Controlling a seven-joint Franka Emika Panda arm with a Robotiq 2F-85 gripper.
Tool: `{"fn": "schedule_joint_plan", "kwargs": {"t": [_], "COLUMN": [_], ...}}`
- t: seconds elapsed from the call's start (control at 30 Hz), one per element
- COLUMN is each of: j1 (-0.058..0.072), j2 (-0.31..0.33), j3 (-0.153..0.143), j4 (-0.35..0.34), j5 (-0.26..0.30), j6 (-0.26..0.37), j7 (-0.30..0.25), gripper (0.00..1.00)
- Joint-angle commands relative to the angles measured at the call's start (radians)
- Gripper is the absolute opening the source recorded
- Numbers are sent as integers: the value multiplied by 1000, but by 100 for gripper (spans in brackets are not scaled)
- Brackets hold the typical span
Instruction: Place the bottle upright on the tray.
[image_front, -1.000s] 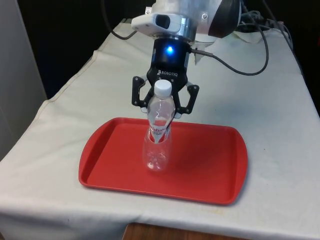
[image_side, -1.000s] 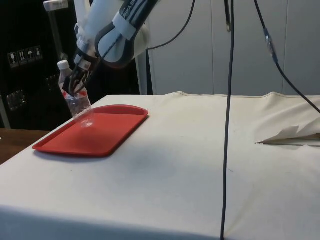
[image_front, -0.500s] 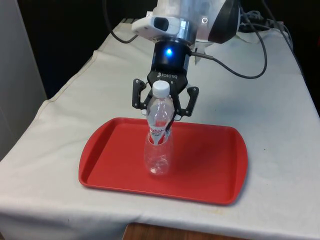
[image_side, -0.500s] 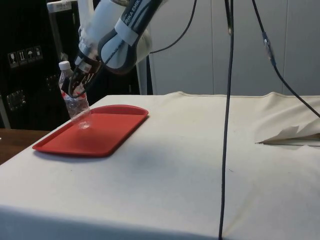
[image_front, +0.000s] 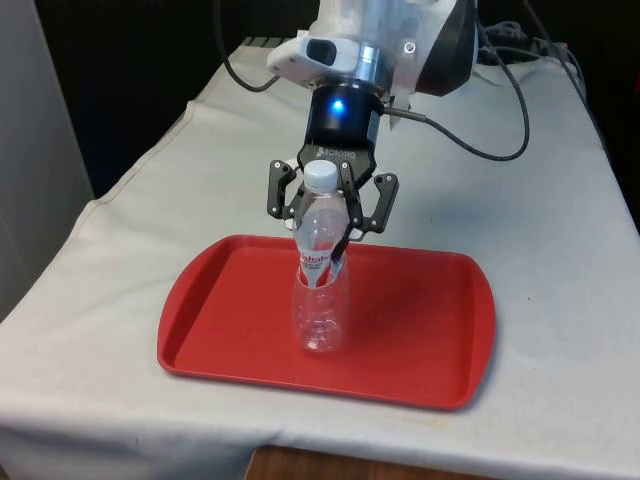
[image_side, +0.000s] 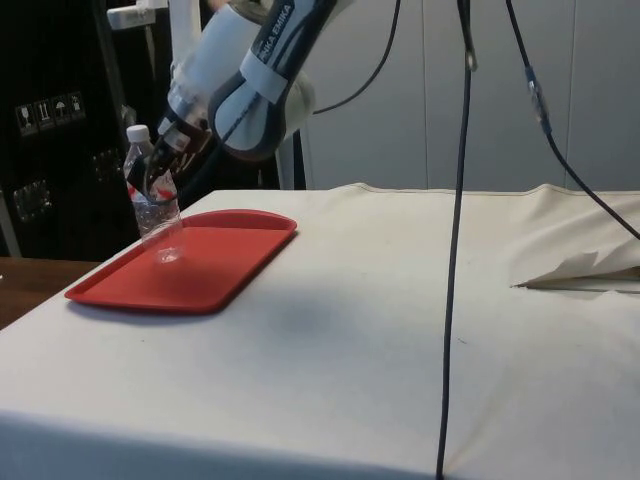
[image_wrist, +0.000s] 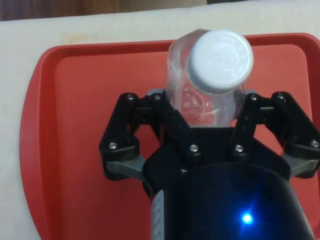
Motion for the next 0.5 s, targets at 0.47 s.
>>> {"fn": "schedule_joint_plan", "kwargs": {"t": [0.47], "j1": [-24], "j2": [1], "j3": [23], "j4": [-5], "j5": [0], "j6": [18], "j7": [42], "gripper": [14]}}
